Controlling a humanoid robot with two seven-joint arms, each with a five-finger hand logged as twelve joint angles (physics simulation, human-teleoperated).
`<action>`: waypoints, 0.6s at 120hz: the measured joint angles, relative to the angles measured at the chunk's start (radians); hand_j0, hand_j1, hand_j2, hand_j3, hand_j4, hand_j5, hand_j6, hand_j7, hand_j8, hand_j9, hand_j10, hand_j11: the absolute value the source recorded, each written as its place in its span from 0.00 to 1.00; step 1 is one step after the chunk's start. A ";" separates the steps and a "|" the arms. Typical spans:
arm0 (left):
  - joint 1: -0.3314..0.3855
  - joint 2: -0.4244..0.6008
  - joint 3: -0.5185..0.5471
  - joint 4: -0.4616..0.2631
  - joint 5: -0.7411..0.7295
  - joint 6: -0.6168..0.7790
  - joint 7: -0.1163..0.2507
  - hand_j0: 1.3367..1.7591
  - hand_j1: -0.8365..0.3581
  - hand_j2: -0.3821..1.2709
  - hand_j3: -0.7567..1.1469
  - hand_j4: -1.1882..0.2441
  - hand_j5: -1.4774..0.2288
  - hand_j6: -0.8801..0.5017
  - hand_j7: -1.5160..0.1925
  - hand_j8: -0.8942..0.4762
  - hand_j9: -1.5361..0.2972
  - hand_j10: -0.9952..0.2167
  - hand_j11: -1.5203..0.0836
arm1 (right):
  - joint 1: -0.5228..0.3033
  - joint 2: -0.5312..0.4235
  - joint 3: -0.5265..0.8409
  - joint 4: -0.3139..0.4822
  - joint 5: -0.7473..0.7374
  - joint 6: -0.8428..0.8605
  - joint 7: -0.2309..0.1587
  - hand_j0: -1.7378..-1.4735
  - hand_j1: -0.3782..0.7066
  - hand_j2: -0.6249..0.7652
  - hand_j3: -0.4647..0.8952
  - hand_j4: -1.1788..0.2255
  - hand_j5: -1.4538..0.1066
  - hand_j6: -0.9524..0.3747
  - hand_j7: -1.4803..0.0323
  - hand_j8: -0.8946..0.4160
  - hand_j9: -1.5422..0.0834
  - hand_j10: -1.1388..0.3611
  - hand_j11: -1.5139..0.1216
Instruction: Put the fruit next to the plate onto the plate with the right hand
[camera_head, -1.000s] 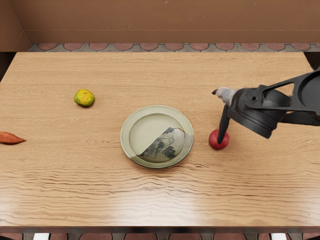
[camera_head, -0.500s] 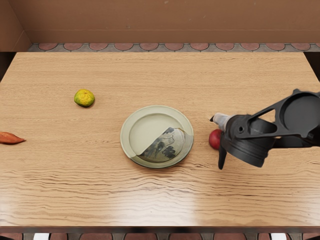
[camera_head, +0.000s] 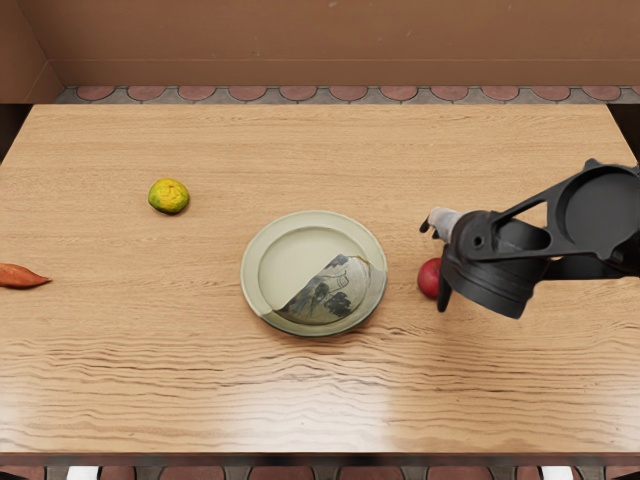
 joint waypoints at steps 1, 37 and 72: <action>0.000 0.000 0.000 0.000 0.000 0.000 0.000 0.76 0.98 0.23 0.40 0.82 0.86 0.63 0.88 0.65 0.83 0.81 0.94 | 0.000 0.002 -0.001 -0.001 0.000 0.000 0.000 0.30 0.24 0.42 0.34 0.70 0.77 0.57 0.81 0.53 0.79 0.63 0.77; 0.000 0.000 0.000 0.000 0.000 0.000 0.000 0.76 0.98 0.23 0.40 0.82 0.86 0.63 0.88 0.65 0.83 0.81 0.94 | -0.044 0.047 -0.059 -0.050 0.002 0.000 0.000 0.30 0.26 0.42 0.34 0.69 0.75 0.55 0.79 0.52 0.78 0.62 0.75; 0.000 0.000 0.000 0.000 0.000 0.000 0.000 0.76 0.98 0.23 0.40 0.82 0.86 0.63 0.88 0.65 0.83 0.81 0.94 | -0.065 0.051 -0.087 -0.072 0.010 0.000 0.000 0.30 0.27 0.42 0.34 0.68 0.75 0.55 0.79 0.52 0.78 0.61 0.75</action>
